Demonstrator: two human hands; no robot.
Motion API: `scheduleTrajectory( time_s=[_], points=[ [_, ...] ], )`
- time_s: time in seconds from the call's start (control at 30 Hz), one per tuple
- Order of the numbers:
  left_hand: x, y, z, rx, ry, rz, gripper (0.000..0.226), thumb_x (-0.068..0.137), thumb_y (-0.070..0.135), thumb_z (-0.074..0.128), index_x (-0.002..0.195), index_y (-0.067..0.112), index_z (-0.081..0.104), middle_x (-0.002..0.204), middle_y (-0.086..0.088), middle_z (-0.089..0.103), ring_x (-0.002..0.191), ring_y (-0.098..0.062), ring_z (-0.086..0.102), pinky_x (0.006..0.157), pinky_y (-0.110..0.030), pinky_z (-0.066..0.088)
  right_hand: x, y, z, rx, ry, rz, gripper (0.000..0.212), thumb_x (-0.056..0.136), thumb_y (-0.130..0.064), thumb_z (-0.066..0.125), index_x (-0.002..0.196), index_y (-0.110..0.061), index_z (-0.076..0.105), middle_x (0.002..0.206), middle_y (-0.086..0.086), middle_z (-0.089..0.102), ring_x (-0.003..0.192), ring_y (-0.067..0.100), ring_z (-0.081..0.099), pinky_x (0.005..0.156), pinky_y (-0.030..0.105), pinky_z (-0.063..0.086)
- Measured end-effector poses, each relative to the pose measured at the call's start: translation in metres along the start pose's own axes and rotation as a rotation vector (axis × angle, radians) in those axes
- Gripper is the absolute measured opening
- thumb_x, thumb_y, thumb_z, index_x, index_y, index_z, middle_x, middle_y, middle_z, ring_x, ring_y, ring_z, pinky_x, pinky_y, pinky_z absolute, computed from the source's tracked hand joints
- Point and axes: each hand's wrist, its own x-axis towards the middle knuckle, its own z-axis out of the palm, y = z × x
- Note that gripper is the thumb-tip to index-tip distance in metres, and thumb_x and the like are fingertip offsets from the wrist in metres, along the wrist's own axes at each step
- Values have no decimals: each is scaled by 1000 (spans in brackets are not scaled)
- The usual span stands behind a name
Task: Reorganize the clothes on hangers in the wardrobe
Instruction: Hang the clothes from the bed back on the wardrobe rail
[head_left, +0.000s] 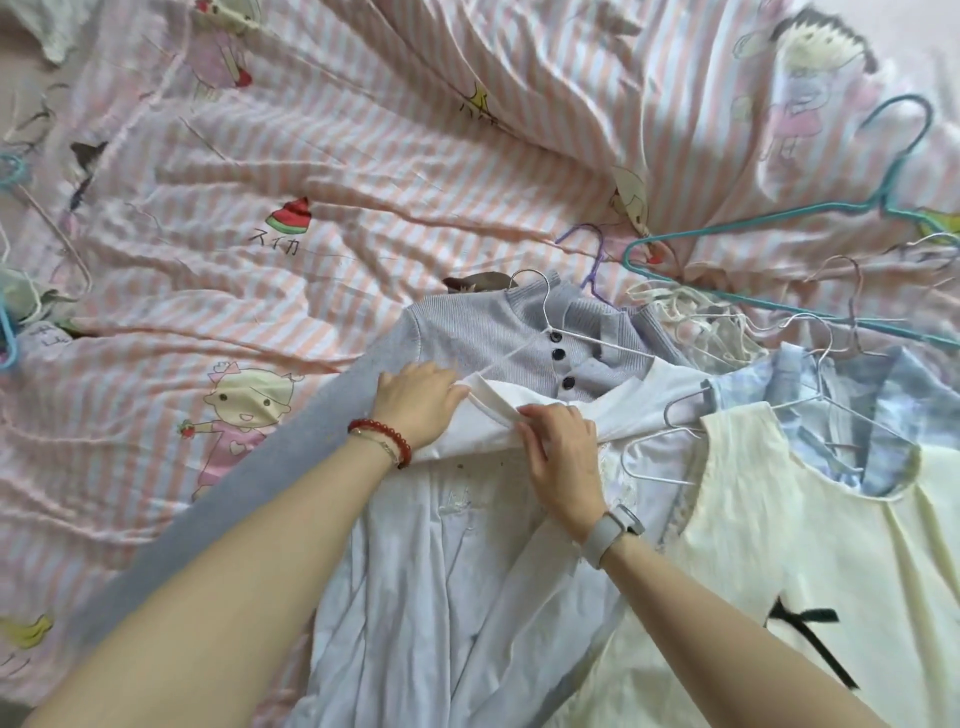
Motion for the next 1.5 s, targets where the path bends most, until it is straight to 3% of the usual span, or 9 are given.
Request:
scheduleTrajectory(
  time_s=[0.33,0.5,0.77,0.9,1.0,1.13,1.23,1.33,1.5],
  points=[
    [-112,-20,24,-312,471,-184,20,96,22,42,95,14,60,100,-5,62,97,-28,54,79,-37,32,-6,-19,-37,-169,142,-159,38,86,-17,47,124,-11,46,122,19,52,117,26,39,98,42,32],
    [-190,-69,-10,-328,689,-362,22,94,11,45,105,6,63,106,-13,65,94,-33,59,72,-35,40,15,-55,-48,-310,-82,-116,52,91,-20,50,138,-4,35,148,18,28,138,33,23,109,58,16],
    [-364,-114,1,-451,830,-541,26,95,5,42,115,0,58,116,-14,62,106,-29,56,84,-30,38,-16,-174,-24,-170,-261,-538,59,94,-21,44,144,-11,16,153,9,13,141,24,7,114,54,7],
    [-459,-112,38,-421,908,-655,23,95,7,44,109,4,62,104,-11,68,93,-28,62,75,-26,39,-58,-242,-5,-167,-421,-815,47,95,-22,43,140,-10,33,146,7,34,138,24,27,112,49,17],
    [-532,-103,71,-367,982,-798,33,92,22,39,101,4,65,93,-13,69,81,-31,64,72,-33,46,-108,-280,5,-166,-667,-959,27,95,-21,43,113,-7,57,111,15,62,107,32,55,92,42,41],
    [-624,-85,143,-328,1110,-1009,40,87,22,34,96,1,66,83,-16,68,72,-33,64,69,-31,35,-205,-316,7,-105,-733,-1309,24,91,-22,48,88,-5,64,88,14,63,80,32,61,60,33,48],
    [-686,-64,207,-386,1182,-1248,28,87,12,43,98,-2,64,81,-20,68,72,-37,64,69,-39,46,-284,-340,9,-169,-883,-1510,32,95,-33,36,86,-13,59,93,9,67,94,27,59,75,33,49],
    [-742,-27,266,-452,1265,-1390,24,85,6,44,95,-5,63,78,-21,66,71,-37,63,66,-43,48,-357,-367,6,-157,-907,-1667,38,93,-40,32,77,-15,56,60,5,63,58,28,63,52,30,51],
    [-838,38,344,-432,1415,-1701,21,86,1,45,96,-6,63,87,-24,66,81,-38,62,75,-36,48,-484,-394,3,-91,-1177,-1886,35,94,-46,34,112,-24,55,92,-1,70,84,25,64,71,29,44]
  ],
)
